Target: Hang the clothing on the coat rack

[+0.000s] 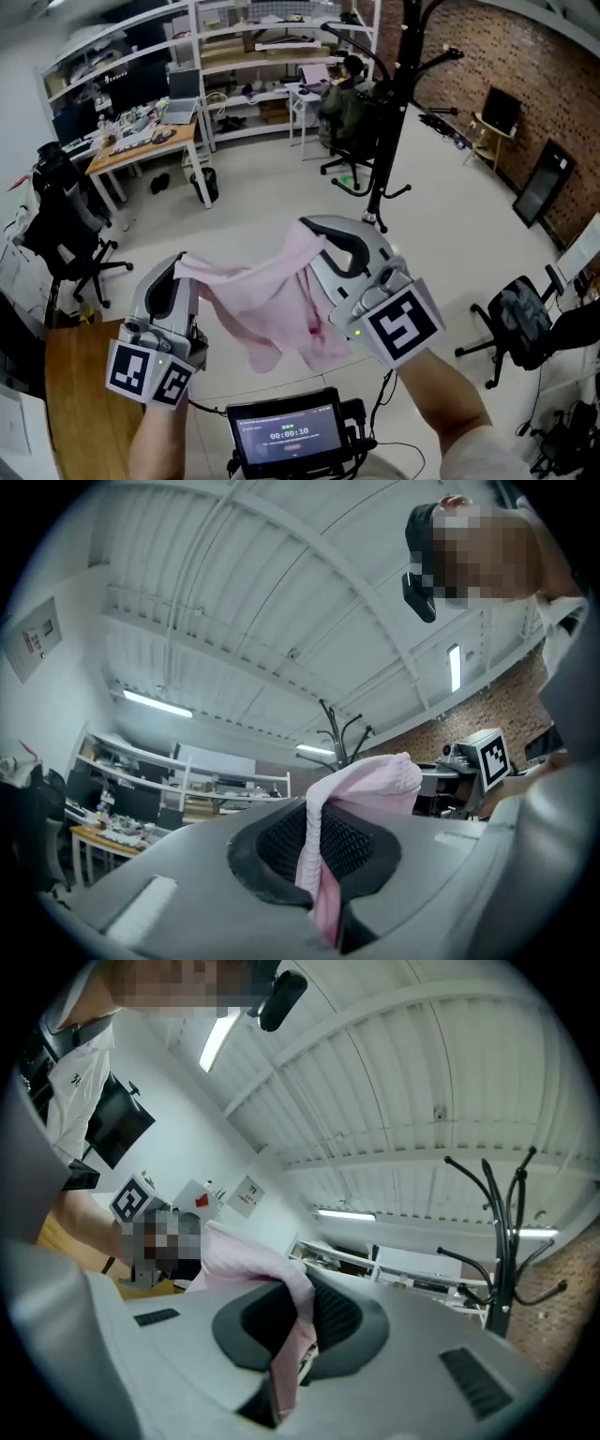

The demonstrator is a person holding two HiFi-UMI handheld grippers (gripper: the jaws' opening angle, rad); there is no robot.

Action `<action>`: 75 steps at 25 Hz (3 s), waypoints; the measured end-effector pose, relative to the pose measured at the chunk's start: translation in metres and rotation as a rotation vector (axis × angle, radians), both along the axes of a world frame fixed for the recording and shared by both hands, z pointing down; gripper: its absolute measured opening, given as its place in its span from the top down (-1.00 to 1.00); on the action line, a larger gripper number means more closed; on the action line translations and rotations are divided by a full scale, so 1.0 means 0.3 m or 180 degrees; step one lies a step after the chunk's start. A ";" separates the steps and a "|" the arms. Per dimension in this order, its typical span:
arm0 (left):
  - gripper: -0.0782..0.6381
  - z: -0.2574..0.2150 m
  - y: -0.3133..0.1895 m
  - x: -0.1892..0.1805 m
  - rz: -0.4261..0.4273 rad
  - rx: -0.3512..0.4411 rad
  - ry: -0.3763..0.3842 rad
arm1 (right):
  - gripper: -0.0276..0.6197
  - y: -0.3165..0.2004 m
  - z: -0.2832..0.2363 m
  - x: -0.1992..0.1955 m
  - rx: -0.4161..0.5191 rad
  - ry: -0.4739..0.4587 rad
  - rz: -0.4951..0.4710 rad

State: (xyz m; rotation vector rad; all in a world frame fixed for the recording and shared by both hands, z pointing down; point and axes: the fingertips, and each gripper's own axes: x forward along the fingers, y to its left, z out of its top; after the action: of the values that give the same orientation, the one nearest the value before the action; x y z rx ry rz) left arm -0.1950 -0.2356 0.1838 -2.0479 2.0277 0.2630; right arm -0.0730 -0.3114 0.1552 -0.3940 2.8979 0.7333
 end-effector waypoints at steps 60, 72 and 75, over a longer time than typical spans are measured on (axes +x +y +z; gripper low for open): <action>0.73 -0.787 -0.743 0.763 0.1546 0.0727 -0.1183 | 0.85 -0.589 -0.719 0.802 0.1039 -0.0179 0.2108; 0.73 -0.977 -0.908 0.667 0.0920 0.0675 -0.1502 | 0.85 -0.771 -0.904 0.802 0.0961 -0.0136 0.2341; 0.73 -1.010 -0.965 0.628 0.0717 0.0603 -0.1566 | 0.85 -0.841 -0.926 0.836 0.0850 -0.0116 0.2458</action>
State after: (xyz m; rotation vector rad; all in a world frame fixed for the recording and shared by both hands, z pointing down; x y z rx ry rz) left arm -0.0064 -0.5251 -0.1191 -1.9786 1.4309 -0.0134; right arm 0.1778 -0.5637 -0.1226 -1.4944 2.5075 1.1576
